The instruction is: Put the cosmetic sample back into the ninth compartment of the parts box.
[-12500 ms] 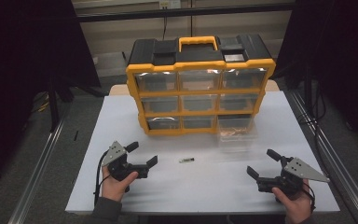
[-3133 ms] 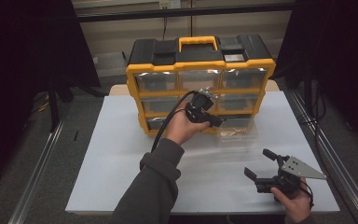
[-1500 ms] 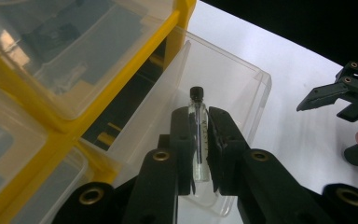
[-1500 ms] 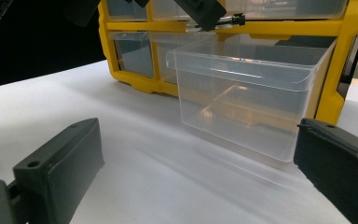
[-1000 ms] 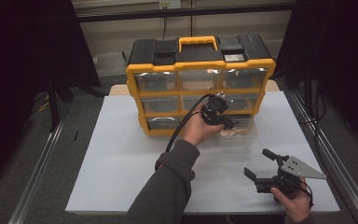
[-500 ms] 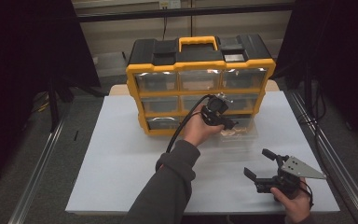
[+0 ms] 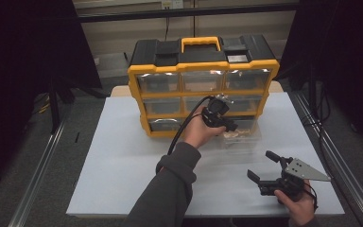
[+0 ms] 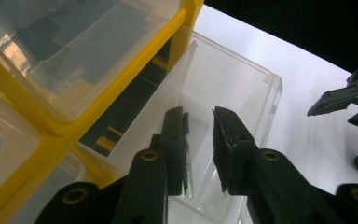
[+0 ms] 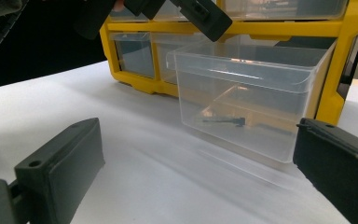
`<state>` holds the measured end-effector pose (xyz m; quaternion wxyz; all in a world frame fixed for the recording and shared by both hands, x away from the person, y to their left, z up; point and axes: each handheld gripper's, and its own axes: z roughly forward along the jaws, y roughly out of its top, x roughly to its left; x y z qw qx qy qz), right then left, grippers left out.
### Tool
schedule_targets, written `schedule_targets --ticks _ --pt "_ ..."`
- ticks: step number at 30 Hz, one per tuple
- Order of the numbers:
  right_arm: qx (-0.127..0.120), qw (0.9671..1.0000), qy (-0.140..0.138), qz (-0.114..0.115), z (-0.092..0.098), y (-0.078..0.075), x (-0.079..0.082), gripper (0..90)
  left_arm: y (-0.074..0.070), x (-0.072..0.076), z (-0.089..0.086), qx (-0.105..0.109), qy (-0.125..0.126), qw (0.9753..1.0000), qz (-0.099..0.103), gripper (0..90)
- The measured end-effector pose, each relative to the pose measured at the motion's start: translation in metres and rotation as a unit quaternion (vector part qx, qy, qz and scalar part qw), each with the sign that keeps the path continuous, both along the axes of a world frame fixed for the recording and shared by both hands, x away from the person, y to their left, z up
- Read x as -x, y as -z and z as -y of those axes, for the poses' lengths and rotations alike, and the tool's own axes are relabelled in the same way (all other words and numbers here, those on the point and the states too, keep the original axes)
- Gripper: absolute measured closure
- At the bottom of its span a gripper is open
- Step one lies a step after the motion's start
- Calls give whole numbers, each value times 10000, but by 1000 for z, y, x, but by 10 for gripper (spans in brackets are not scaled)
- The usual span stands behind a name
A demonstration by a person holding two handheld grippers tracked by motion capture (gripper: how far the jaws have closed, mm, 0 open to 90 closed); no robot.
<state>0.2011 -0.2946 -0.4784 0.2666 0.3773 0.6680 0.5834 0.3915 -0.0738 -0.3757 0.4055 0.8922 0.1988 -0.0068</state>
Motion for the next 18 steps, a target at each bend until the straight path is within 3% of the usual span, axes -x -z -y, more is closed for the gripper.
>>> schedule_targets --ticks 7,18 --pt "-3 10000 11 -5 0 0 0 8 -5 3 -6 103 88 9999 -7 648" --pt "-5 10000 12 -32 0 0 0 8 -5 5 -21 259 -42 9996 -67 488"
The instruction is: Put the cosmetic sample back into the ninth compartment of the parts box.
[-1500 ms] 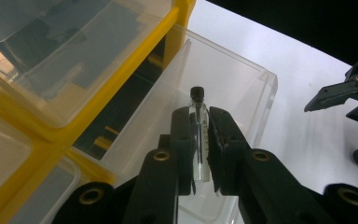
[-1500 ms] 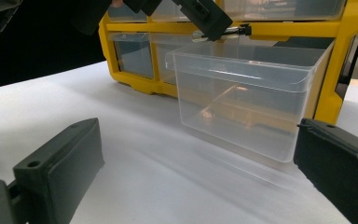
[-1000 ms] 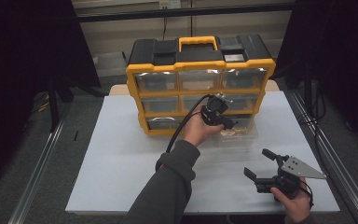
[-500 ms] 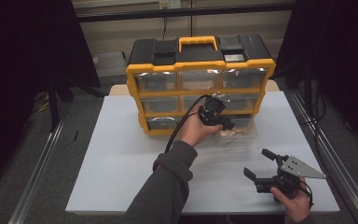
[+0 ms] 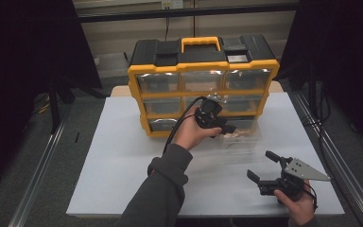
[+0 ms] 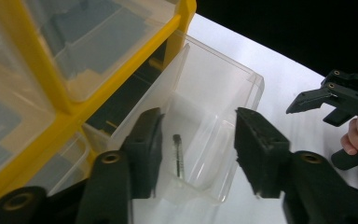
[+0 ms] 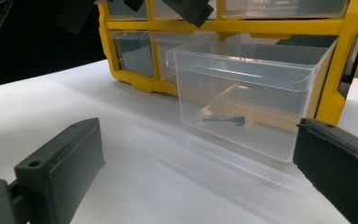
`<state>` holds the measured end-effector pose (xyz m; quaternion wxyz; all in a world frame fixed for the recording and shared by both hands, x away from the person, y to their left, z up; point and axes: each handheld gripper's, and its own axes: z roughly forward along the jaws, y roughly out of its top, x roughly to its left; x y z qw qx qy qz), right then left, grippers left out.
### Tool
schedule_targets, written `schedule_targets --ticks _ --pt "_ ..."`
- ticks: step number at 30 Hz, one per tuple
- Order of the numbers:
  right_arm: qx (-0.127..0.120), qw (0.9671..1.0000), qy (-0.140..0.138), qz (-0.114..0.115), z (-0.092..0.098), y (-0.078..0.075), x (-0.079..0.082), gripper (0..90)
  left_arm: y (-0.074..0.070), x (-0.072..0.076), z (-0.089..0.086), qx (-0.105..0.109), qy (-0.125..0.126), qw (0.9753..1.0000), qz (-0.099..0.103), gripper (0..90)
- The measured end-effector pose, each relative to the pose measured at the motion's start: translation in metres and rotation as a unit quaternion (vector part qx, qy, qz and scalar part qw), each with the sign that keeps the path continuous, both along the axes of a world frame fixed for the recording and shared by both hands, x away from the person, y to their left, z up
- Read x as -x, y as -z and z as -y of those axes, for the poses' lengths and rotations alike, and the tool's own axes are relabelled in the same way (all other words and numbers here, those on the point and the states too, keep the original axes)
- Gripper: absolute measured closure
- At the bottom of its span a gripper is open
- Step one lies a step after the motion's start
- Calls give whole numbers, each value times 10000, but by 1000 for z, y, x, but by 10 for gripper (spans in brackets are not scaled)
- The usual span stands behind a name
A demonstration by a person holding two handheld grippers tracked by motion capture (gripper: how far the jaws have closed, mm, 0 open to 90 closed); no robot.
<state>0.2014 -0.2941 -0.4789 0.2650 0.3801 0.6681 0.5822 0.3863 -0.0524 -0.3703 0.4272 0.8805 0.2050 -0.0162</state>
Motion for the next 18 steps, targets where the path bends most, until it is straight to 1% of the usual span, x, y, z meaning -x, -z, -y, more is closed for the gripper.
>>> schedule_targets --ticks 1,2,4,5,9,10,11,12,13,15,16,17,18 --pt "0 10000 0 0 0 0 0 8 0 1 -1 44 -54 10000 -25 468" --pt "6 10000 -2 1 0 0 0 8 0 1 -3 48 -24 10000 -4 447" --pt "15 10000 -8 16 0 0 0 8 0 2 -6 164 -84 9998 -49 403" --pt "20 10000 -12 20 0 0 0 8 -1 3 -8 160 -124 9998 -60 375" --pt "25 10000 -7 23 1 0 0 8 1 5 -14 291 -108 9995 -11 302" --pt "25 10000 -3 24 0 0 0 8 0 6 -16 269 -103 9996 19 285" --pt "25 10000 1 22 0 0 0 8 1 7 -19 353 -74 9993 37 271" --pt "19 10000 -4 16 0 0 0 8 0 7 -21 346 -118 9993 81 254" --pt "19 10000 2 20 0 0 0 8 1 8 -23 428 -137 9990 65 246" --pt "21 10000 2 20 1 0 0 8 2 9 -28 523 -191 9984 93 232" --pt "16 10000 13 29 1 0 0 8 1 10 -32 512 -209 9984 107 221" --pt "12 10000 9 22 1 0 0 8 2 10 -34 601 -215 9979 123 210" --pt "6 10000 13 5 0 0 1 8 2 11 -37 596 -230 9979 136 204"
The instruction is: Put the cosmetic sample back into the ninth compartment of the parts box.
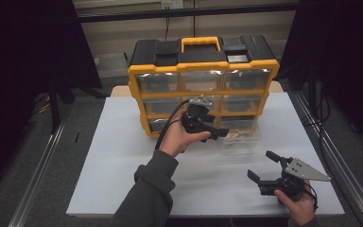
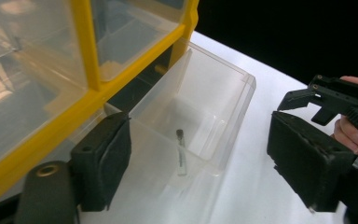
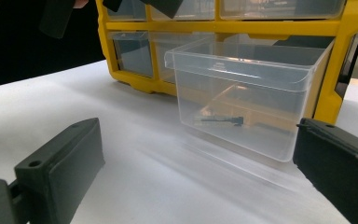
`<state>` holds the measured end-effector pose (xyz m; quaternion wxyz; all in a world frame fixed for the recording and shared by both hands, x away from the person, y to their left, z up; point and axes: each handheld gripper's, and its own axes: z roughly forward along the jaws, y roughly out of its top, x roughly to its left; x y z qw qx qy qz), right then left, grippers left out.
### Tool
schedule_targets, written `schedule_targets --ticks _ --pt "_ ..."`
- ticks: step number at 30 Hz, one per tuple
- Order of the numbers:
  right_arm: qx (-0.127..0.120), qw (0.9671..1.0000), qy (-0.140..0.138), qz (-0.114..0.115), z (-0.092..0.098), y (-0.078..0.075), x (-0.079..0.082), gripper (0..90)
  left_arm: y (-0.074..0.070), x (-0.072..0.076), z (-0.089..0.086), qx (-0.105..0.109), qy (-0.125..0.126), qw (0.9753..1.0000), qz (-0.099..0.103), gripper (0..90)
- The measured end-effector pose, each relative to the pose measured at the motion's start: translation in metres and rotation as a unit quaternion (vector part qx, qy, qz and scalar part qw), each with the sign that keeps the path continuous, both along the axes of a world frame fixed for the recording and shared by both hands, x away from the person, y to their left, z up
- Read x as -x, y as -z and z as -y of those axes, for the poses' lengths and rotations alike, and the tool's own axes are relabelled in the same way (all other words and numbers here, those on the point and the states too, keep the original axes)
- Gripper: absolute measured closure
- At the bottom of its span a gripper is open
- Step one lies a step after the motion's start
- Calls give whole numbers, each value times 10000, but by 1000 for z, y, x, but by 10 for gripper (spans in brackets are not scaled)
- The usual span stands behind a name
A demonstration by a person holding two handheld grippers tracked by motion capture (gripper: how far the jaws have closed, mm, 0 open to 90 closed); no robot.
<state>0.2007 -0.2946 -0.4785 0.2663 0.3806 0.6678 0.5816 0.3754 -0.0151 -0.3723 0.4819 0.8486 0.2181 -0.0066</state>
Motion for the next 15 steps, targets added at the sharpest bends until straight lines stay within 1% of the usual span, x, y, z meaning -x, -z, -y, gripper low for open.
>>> schedule_targets --ticks 2,3,4,5,6,8,10,11,12,15 --pt "4 10000 0 1 0 0 0 8 0 1 -5 74 -24 10000 18 191" --pt "1 10000 0 -6 0 0 0 8 0 2 -9 76 -50 10000 25 186" --pt "21 10000 -7 9 0 0 0 8 1 3 -12 132 -47 9999 29 181" --pt "24 10000 -12 18 0 0 0 8 1 4 -14 147 -91 9998 65 176" --pt "27 10000 -11 18 0 0 0 8 2 5 -18 147 -82 9998 76 171" --pt "19 10000 -12 11 0 0 0 8 3 7 -24 212 -122 9997 75 160" --pt "21 10000 -14 16 0 0 0 8 5 9 -29 257 -123 9995 116 156" --pt "32 10000 -11 22 0 0 0 8 6 10 -32 325 -134 9993 113 155" --pt "22 10000 -13 -2 0 0 0 8 6 11 -36 327 -146 9993 126 153" --pt "25 10000 -17 13 0 0 0 8 9 14 -44 449 -192 9987 133 146"
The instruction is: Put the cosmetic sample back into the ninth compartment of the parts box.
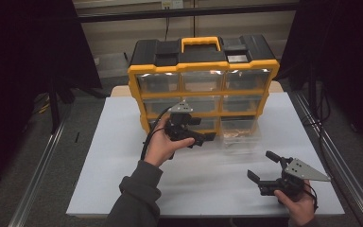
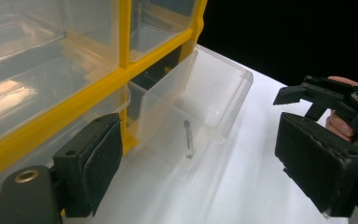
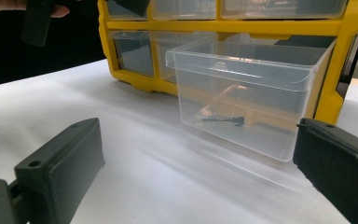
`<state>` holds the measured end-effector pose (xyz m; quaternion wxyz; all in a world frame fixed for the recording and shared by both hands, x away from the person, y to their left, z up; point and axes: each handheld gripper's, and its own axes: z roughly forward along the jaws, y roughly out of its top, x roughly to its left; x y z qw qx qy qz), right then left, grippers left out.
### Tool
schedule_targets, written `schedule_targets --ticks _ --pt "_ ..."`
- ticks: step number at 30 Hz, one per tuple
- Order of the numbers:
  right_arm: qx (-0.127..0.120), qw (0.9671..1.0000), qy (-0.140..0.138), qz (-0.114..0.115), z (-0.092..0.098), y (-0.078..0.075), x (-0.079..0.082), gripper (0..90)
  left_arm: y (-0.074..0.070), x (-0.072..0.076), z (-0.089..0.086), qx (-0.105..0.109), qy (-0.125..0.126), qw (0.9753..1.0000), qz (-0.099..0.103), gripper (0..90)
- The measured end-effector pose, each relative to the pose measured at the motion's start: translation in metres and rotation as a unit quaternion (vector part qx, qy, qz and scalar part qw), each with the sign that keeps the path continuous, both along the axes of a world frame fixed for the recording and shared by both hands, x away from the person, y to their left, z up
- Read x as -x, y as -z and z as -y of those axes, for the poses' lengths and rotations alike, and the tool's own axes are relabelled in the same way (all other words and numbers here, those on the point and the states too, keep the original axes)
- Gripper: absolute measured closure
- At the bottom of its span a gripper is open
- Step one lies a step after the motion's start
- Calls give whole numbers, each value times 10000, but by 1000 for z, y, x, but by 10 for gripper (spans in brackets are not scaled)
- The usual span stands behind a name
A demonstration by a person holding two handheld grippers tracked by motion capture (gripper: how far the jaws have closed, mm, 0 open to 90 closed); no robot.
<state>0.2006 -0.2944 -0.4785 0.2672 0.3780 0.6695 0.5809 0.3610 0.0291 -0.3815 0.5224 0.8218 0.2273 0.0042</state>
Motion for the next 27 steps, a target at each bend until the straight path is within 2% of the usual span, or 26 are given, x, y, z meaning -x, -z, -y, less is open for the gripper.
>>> schedule_targets --ticks 3,7,8,18,19,23,27 --pt "-2 10000 6 1 0 0 0 8 4 3 -9 101 -69 9999 -14 137" --pt "7 10000 -5 -2 0 0 0 8 8 7 -20 89 -114 9999 50 128" --pt "7 10000 -5 -3 0 0 0 8 10 8 -23 157 -154 9998 38 125" --pt "34 10000 -16 2 0 0 0 8 24 18 -52 259 -316 9991 121 98" --pt "34 10000 -16 2 0 0 0 8 25 19 -54 344 -335 9988 105 98" --pt "25 10000 -16 -23 -1 0 1 8 30 22 -67 423 -402 9983 90 94" --pt "37 10000 -19 1 0 0 1 8 33 25 -80 429 -516 9977 113 92"
